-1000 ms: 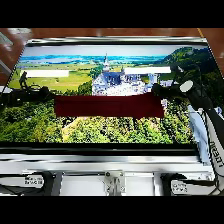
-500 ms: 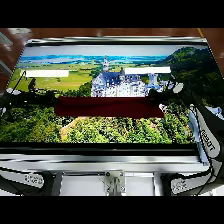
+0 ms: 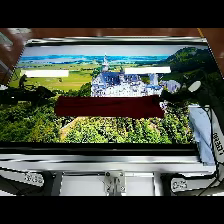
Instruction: Fold the shirts.
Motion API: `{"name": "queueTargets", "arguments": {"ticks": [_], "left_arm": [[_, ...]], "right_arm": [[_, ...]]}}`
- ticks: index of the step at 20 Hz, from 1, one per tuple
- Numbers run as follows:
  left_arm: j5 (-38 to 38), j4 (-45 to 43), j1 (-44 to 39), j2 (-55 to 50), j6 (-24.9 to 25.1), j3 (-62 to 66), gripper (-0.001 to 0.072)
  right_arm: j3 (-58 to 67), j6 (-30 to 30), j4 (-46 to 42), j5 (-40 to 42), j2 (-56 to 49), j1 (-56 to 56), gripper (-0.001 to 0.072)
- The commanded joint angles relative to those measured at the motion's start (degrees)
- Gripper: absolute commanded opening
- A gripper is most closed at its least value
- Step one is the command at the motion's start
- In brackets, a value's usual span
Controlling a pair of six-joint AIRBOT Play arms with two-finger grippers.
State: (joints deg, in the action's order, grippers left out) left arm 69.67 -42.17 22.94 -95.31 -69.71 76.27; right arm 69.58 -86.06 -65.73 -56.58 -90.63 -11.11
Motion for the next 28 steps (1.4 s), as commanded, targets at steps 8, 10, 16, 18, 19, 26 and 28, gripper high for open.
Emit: {"name": "queueTargets", "arguments": {"ticks": [8, 10, 16, 18, 19, 26, 28], "left_arm": [[11.4, 1.8, 0.9, 5.6, -2.1, 7.3, 0.0599], [11.5, 3.3, 0.9, 6.1, -2.2, 7.3, 0.0599], [11.2, 8.2, -1.5, 6.1, -1.2, 7.3, 0.0474], [10.0, 8.2, -3.8, 6.0, -0.5, 7.3, 0.03], [9.6, 8.2, -5.4, 5.9, 0.2, 7.3, 0.02], [-0.9, 8.2, -26.1, 1.7, 1.7, 3.1, 0.0039], [-4.0, 8.2, -33.1, -0.8, 1.7, 1.9, 0.0039]], "right_arm": [[0.0, 8.9, 23.2, -7.1, -11.9, -3.9, 0.0695], [0.0, 11.2, 26.8, -7.0, -14.1, -2.5, 0.0693], [0.0, 16.9, 27.3, -8.2, -13.3, -1.0, 0.0097], [0.0, 16.0, 28.1, -8.9, -10.6, -2.3, 0.0069], [0.0, 15.6, 28.7, -10.1, -8.8, -3.0, 0.0069], [0.0, 7.5, 21.3, -21.9, 6.4, -4.5, 0.0069], [0.0, 5.0, 19.5, -24.3, 10.1, -4.5, 0.0069]]}}
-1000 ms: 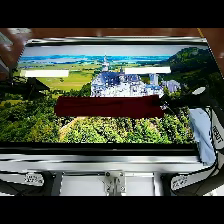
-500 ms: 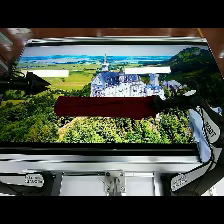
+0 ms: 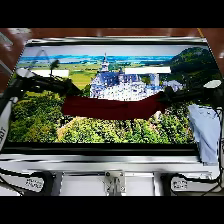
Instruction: Fold the shirts.
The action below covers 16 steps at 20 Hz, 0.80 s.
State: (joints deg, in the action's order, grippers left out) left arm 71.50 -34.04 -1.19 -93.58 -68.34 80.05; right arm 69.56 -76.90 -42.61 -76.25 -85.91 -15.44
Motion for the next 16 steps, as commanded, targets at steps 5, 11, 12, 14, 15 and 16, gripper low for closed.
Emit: {"name": "queueTargets", "arguments": {"ticks": [5, 11, 12, 14, 15, 16], "left_arm": [[-14.7, 8.9, -22.7, -8.3, -0.4, -1.8, 0.0039], [-20.7, 22.4, -36.1, -14.9, -0.5, -1.8, 0.0039], [-22.0, 26.7, -38.0, -16.1, -1.4, -1.8, 0.0039], [-22.4, 34.6, -41.0, -18.5, -2.5, -1.8, 0.0038], [-22.4, 38.4, -42.2, -19.6, -2.4, -1.8, 0.0038], [-22.5, 41.7, -42.5, -20.3, -2.1, -1.8, 0.0038]], "right_arm": [[0.1, -8.1, -6.0, -10.6, 13.9, -0.2, 0.0069], [0.1, -11.0, -7.3, -14.1, 22.4, -0.2, 0.0069], [0.1, -11.0, -7.5, -14.4, 23.5, -0.2, 0.0069], [0.1, -11.2, -8.2, -14.1, 25.2, -0.2, 0.0069], [0.1, -11.6, -8.6, -14.2, 25.6, -0.2, 0.0069], [0.1, -11.7, -8.5, -14.2, 25.5, 0.0, 0.0069]]}}
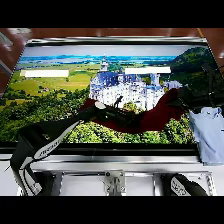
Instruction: Fold the shirts.
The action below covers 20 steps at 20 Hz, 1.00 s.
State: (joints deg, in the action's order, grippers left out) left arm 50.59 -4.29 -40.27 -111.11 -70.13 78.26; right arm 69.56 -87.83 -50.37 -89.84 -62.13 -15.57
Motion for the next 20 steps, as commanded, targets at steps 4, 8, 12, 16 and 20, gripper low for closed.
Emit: {"name": "queueTargets", "arguments": {"ticks": [4, 8, 12, 16, 20], "left_arm": [[-2.2, 24.1, 2.3, -0.6, 11.1, 0.0, 0.0035], [-2.3, 17.0, 17.6, 9.0, 15.4, 0.0, 0.0033], [-1.0, 12.8, 35.9, 23.1, 16.2, 0.0, 0.0034], [5.5, 12.8, 51.4, 37.7, 16.1, 0.0, 0.0035], [13.4, 11.5, 59.9, 48.9, 16.1, 0.0, 0.0035]], "right_arm": [[0.1, -0.8, -1.3, 2.9, 1.7, 6.6, 0.0069], [0.1, -1.0, -1.3, 17.1, -0.2, 19.6, 0.0069], [0.1, -1.6, -1.0, 31.3, -8.8, 33.2, 0.0069], [0.1, -1.3, 4.8, 44.8, -23.2, 43.8, 0.0069], [0.1, 3.5, 23.9, 57.6, -35.0, 49.2, 0.0101]]}}
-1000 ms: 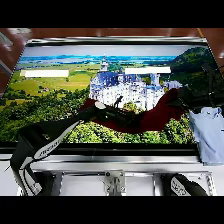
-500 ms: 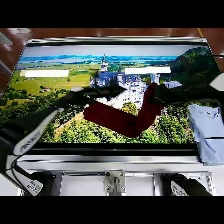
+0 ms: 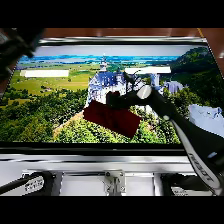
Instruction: Fold the shirts.
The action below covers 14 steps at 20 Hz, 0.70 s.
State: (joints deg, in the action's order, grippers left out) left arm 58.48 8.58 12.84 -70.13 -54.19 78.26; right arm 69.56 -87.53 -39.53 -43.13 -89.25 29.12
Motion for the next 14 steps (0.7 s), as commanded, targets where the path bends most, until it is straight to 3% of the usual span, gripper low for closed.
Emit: {"name": "queueTargets", "arguments": {"ticks": [1, 2, 3, 6, 9, 11, 14], "left_arm": [[6.0, -3.9, 7.3, 9.9, 0.2, 0.0, 0.0035], [6.2, -6.9, 7.4, 11.2, 0.2, 0.0, 0.0036], [6.2, -10.3, 7.1, 12.2, 0.2, 0.0, 0.0036], [6.1, -15.9, 5.9, 12.3, -1.0, -0.2, 0.0036], [6.1, -16.4, 5.6, 11.4, -0.9, -1.2, 0.0036], [6.1, -16.4, 5.6, 11.0, -0.9, -1.6, 0.0036], [6.1, -16.8, 5.7, 10.9, -0.9, -1.6, 0.0036]], "right_arm": [[0.1, 4.7, 18.9, 11.9, -9.7, 5.0, 0.0278], [0.1, 7.2, 23.9, 11.7, -10.8, 5.0, 0.052], [0.1, 11.0, 27.6, 11.0, -11.1, 4.8, 0.0635], [0.1, 14.4, 27.3, 4.4, -8.6, 1.1, 0.0634], [0.1, 12.7, 16.5, -11.2, -3.9, -7.3, 0.0633], [0.1, 6.3, 2.2, -23.0, 0.7, -14.8, 0.0633], [-0.9, -4.3, -26.7, -39.0, 6.3, -22.7, 0.0636]]}}
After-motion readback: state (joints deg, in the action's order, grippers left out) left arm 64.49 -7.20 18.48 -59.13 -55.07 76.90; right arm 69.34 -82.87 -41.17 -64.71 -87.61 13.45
